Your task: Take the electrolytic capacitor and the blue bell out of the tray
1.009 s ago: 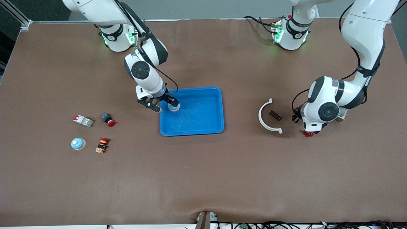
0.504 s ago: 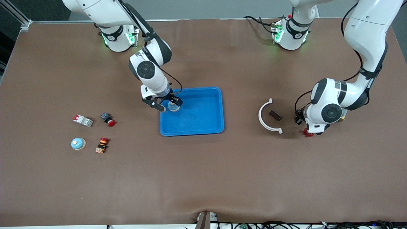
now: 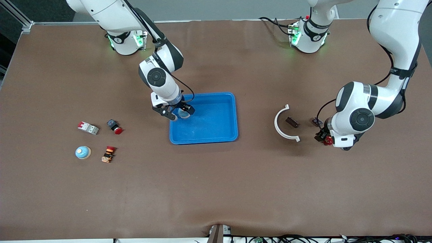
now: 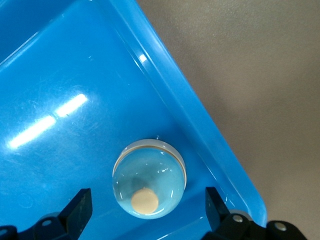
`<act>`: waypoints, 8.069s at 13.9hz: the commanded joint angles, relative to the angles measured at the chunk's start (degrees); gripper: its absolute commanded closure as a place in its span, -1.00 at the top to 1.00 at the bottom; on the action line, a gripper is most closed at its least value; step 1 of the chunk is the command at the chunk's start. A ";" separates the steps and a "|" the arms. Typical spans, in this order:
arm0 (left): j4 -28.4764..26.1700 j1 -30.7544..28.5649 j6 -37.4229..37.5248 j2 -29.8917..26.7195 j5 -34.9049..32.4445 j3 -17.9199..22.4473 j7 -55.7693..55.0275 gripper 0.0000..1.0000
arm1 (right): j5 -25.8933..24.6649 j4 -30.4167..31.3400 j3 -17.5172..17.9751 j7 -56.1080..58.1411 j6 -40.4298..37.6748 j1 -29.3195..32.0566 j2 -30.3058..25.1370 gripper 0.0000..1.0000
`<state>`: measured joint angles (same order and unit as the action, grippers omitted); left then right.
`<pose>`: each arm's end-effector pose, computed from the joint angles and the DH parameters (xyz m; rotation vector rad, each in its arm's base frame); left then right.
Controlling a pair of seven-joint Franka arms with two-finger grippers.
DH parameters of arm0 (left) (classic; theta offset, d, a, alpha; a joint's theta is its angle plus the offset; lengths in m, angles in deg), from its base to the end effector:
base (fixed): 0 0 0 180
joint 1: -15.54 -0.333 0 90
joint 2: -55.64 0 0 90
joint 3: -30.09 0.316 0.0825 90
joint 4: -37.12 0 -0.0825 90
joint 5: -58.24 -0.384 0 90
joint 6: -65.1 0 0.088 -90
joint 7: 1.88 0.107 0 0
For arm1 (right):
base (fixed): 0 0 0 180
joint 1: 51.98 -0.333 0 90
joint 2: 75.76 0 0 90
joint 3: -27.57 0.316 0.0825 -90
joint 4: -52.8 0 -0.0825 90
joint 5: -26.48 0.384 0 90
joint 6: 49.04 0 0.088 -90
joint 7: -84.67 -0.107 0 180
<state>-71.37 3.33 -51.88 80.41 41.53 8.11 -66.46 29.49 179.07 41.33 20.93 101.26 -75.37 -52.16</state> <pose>0.5966 -0.0765 0.2717 -2.6907 -1.1440 0.2101 0.4431 0.3367 0.1989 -2.9420 0.7981 0.1265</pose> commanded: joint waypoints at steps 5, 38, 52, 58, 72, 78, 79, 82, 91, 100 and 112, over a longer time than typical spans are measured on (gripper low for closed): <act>16.09 0.08 14.91 -2.00 -0.70 -7.37 5.77 1.00 | -1.34 -1.20 -2.24 -2.18 2.28 -2.80 2.06 0.91; 17.08 15.20 29.08 -28.64 15.12 17.32 57.99 1.00 | -8.45 1.31 -2.68 75.25 -25.96 42.20 -15.05 -1.00; 18.30 14.76 30.66 -29.08 14.95 16.53 57.90 1.00 | -7.93 16.63 -2.68 87.56 -7.76 51.51 -18.15 -1.00; 19.62 14.85 30.75 -29.25 14.42 16.27 57.64 1.00 | -6.35 19.72 -2.60 86.68 -1.23 51.16 -15.78 -1.00; 19.27 14.41 31.02 -28.73 15.04 16.62 58.34 1.00 | -5.20 19.54 -2.42 86.68 4.57 50.46 -9.71 0.89; 19.01 14.41 31.02 -28.64 14.95 16.62 58.34 1.00 | -4.94 13.42 -1.11 85.11 -13.56 49.15 -17.08 1.00; 19.01 14.41 31.02 -28.64 14.95 16.71 58.34 1.00 | -4.68 9.74 -0.32 82.66 -20.15 48.01 -18.32 1.00; 19.01 14.41 31.02 -28.64 14.95 16.62 58.34 1.00 | -4.68 -3.62 -0.13 78.08 -35.91 44.32 -18.59 1.00; 18.75 14.50 31.02 -28.46 14.68 16.27 57.90 1.00 | -4.76 -16.84 -0.13 65.07 -44.21 39.92 -17.01 1.00; 18.83 14.58 31.02 -28.46 14.68 16.27 57.73 1.00 | -5.03 -19.48 -0.84 64.80 -43.86 36.75 -15.69 1.00; 18.83 15.02 30.93 -28.46 14.68 16.27 57.29 1.00 | -5.56 -32.12 -11.37 54.34 -55.71 25.78 -16.74 1.00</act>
<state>-52.91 18.41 -21.51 52.07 55.63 24.50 -9.73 23.62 150.16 33.43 76.64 48.08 -46.97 -68.61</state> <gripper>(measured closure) 0.000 0.000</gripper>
